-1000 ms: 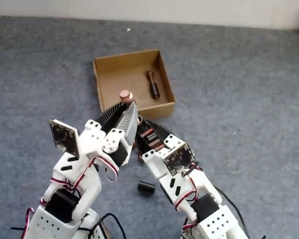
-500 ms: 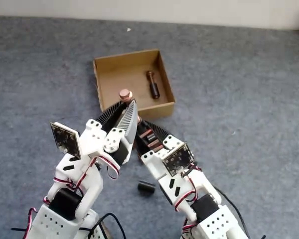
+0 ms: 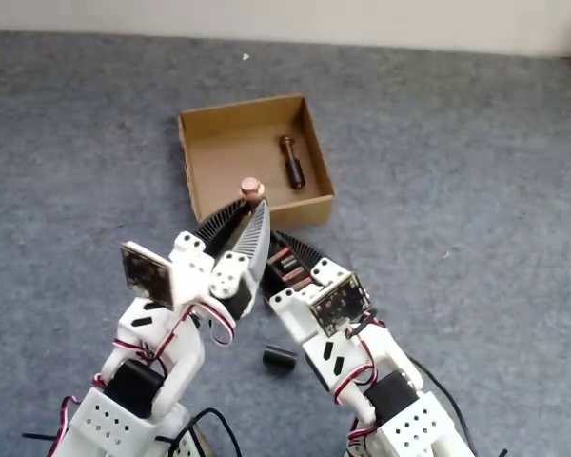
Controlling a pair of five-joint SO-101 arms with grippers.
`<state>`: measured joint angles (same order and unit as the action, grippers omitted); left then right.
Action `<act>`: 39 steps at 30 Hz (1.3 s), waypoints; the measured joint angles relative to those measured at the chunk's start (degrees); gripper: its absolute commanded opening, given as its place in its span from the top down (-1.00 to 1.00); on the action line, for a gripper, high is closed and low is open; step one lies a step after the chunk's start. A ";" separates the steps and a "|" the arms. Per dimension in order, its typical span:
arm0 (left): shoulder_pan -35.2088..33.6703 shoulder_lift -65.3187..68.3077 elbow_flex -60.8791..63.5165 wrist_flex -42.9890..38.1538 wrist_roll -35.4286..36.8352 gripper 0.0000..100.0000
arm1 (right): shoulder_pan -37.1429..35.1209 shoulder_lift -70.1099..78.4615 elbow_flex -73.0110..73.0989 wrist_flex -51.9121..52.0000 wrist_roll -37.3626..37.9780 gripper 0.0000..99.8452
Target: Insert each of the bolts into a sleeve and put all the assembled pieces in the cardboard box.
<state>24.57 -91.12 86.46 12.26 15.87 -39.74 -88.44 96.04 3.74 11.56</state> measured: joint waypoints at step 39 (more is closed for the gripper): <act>-21.27 -0.26 -6.42 37.63 -9.32 0.99 | 8.88 0.00 0.00 17.23 -9.32 0.99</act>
<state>3.30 -91.38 80.04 49.89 6.55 -30.86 -88.44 96.04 20.97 2.24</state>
